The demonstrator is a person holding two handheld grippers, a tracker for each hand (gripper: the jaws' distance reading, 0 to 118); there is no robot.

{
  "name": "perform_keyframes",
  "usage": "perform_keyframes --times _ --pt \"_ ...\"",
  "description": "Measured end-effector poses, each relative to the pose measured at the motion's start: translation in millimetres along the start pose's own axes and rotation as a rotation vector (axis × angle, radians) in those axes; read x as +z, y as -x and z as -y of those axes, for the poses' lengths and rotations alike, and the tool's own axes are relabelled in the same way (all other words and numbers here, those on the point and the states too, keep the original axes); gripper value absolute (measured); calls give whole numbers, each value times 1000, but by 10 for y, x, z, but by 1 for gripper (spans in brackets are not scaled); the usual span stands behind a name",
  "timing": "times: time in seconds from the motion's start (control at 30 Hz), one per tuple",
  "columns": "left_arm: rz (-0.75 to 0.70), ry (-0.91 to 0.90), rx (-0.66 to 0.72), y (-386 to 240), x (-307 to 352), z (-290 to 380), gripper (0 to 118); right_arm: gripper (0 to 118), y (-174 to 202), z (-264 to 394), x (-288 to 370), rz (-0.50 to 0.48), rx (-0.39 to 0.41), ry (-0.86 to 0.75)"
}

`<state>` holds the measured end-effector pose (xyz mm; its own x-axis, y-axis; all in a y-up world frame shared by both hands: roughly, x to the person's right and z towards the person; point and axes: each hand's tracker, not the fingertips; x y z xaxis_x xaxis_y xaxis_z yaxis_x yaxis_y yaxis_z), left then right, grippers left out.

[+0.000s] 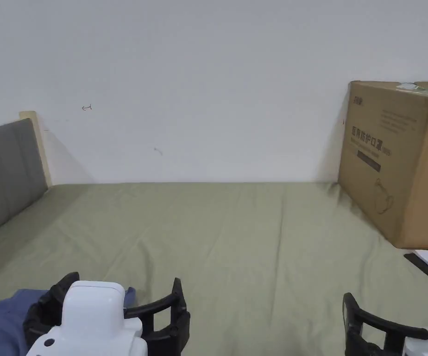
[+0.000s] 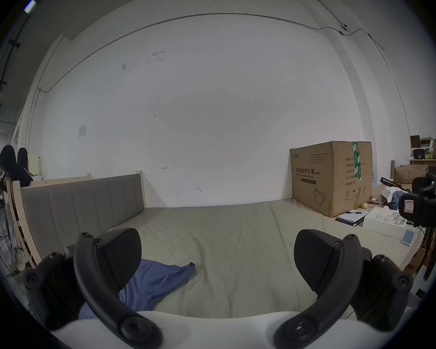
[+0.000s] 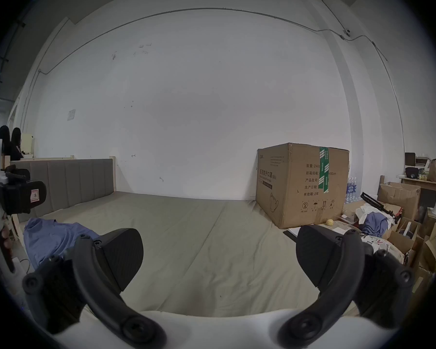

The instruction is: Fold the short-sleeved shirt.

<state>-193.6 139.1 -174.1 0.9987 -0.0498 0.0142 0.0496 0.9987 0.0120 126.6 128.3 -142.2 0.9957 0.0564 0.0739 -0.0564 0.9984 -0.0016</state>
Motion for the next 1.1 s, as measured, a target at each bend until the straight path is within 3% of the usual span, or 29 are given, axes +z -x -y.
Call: perform_keyframes --times 0.43,0.47,0.5,0.53,0.57,0.63,0.7,0.77,0.8,0.83,0.87,0.9,0.97,1.03,1.1 --pt "12 9 -6 -12 -7 9 118 118 54 -29 -26 -24 22 0" --pt "6 10 -14 -30 -13 0 118 118 53 -29 -29 -27 8 -5" --pt "-29 -3 -58 -69 -14 -21 118 118 27 -23 -28 -19 -64 -23" --pt "-101 -14 -142 -154 -17 -43 118 118 -37 -2 -25 -4 -206 -44" --pt "-189 -36 -324 -281 -26 -77 118 118 -154 43 -34 24 -452 -29" --pt "-255 -83 -719 -497 -88 -43 118 118 -436 237 -134 101 -1012 131" --pt "-190 -39 -1158 -627 -179 98 118 118 -661 627 -232 171 -1560 348" --pt "-194 -14 -1441 -663 -212 257 117 118 -687 1031 -217 160 -2003 449" --pt "-223 -29 -1462 -638 -219 291 117 118 -662 1159 -192 157 -2080 490" --pt "-208 -23 -1375 -621 -220 271 117 118 -658 1202 -181 164 -2061 496" --pt "-170 -2 -1237 -613 -221 204 117 118 -675 1180 -166 178 -1949 486" --pt "-134 35 -1055 -588 -225 113 117 118 -686 1150 -174 197 -1747 467" --pt "-57 126 -657 -445 -258 -84 117 118 -708 926 -203 178 -1432 393" --pt "-18 156 -264 -234 -298 -195 118 118 -668 665 -236 103 -1184 281" --pt "-39 133 113 0 -300 -188 118 118 -533 353 -217 10 -745 140"
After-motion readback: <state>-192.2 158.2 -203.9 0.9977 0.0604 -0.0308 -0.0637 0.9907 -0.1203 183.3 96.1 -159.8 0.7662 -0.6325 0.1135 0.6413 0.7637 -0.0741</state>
